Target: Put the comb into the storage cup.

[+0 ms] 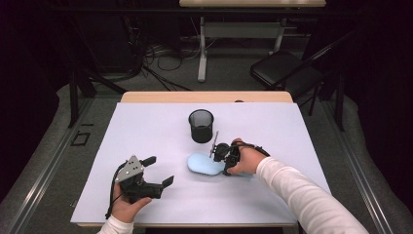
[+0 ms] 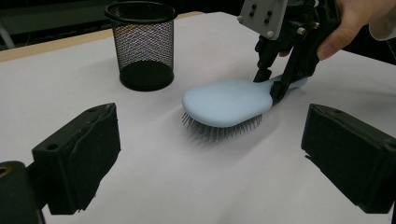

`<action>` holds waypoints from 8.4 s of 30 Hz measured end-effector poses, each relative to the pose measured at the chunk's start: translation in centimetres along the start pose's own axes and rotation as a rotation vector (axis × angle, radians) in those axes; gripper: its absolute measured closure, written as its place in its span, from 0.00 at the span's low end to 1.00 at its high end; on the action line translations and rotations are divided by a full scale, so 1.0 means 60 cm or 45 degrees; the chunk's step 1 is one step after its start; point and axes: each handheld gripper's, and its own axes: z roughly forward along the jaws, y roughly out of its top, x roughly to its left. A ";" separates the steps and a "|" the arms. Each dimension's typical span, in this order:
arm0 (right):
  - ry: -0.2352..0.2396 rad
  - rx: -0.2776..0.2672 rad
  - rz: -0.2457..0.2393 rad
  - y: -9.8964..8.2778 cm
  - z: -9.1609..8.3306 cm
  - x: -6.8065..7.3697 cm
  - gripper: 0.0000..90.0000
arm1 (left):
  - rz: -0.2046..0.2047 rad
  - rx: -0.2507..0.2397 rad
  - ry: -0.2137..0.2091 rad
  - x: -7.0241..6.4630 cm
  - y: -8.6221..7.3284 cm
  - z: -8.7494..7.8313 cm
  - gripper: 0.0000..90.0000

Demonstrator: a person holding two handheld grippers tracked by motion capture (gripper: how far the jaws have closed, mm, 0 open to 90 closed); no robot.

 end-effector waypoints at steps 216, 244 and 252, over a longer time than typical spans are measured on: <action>-0.339 -1.189 0.504 -0.115 -0.120 0.062 0.78 | -0.157 -0.007 0.115 0.017 0.044 0.008 0.06; -0.376 -1.239 0.492 -0.124 -0.132 0.070 0.78 | -0.177 0.094 -0.002 -0.006 0.145 0.052 0.06; -0.378 -1.246 0.500 -0.125 -0.133 0.070 0.78 | -0.201 0.095 -0.037 -0.008 0.161 0.061 0.06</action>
